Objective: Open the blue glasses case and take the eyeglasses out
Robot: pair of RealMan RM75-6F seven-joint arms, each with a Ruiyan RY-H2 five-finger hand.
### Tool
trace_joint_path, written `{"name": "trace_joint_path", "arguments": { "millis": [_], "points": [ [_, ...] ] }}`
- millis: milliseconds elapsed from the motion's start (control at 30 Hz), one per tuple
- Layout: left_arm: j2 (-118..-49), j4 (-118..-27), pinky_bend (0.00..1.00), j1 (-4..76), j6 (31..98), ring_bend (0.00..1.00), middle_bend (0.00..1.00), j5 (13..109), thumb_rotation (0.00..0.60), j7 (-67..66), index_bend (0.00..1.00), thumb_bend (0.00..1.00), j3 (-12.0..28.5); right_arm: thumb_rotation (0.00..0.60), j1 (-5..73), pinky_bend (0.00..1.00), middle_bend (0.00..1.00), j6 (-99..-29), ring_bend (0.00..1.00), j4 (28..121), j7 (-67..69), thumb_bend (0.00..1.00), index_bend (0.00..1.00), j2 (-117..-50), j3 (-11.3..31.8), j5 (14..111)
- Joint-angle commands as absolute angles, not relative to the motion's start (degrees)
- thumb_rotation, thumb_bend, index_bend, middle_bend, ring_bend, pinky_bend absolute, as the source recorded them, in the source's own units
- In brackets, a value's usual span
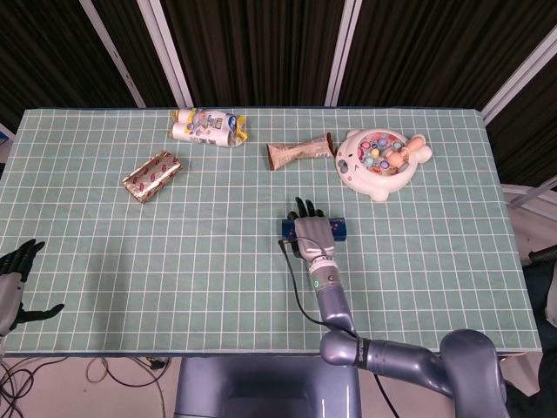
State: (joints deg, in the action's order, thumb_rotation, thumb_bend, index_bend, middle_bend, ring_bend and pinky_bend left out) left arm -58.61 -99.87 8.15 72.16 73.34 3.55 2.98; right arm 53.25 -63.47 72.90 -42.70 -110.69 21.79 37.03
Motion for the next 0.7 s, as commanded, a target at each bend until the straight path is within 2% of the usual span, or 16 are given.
{"name": "trace_joint_path", "arguments": {
  "millis": [33, 200, 333, 533, 700],
  "points": [
    [-58.6, -99.9, 0.00, 8.2, 72.1, 0.00, 0.00, 73.3, 0.600, 3.6, 0.00, 0.06, 3.0, 0.600, 53.3, 0.20, 0.00, -63.5, 0.00, 72.9, -42.8, 0.66, 0.33, -110.7, 21.8, 37.0],
    [-58.5, -99.9, 0.00, 8.2, 72.1, 0.00, 0.00, 73.3, 0.600, 3.8, 0.00, 0.06, 3.0, 0.600, 53.5, 0.20, 0.00, -63.5, 0.00, 72.9, -43.0, 0.75, 0.33, -110.8, 21.9, 37.0],
    [-58.5, -100.0, 0.00, 8.2, 72.1, 0.00, 0.00, 73.3, 0.600, 3.9, 0.00, 0.06, 3.0, 0.600, 53.8, 0.20, 0.00, -63.7, 0.00, 72.8, -43.3, 0.77, 0.33, -110.6, 22.1, 36.9],
    [-58.5, -100.0, 0.00, 8.2, 72.0, 0.00, 0.00, 73.2, 0.600, 4.1, 0.00, 0.06, 3.0, 0.600, 54.2, 0.20, 0.00, -63.5, 0.00, 71.9, -44.0, 0.75, 0.33, -110.5, 22.5, 36.3],
    [-58.4, -100.1, 0.00, 8.1, 72.0, 0.00, 0.00, 73.1, 0.600, 4.3, 0.00, 0.06, 3.0, 0.600, 55.2, 0.20, 0.00, -63.1, 0.00, 70.1, -44.5, 0.69, 0.33, -110.4, 23.5, 35.9]
  ]
}}
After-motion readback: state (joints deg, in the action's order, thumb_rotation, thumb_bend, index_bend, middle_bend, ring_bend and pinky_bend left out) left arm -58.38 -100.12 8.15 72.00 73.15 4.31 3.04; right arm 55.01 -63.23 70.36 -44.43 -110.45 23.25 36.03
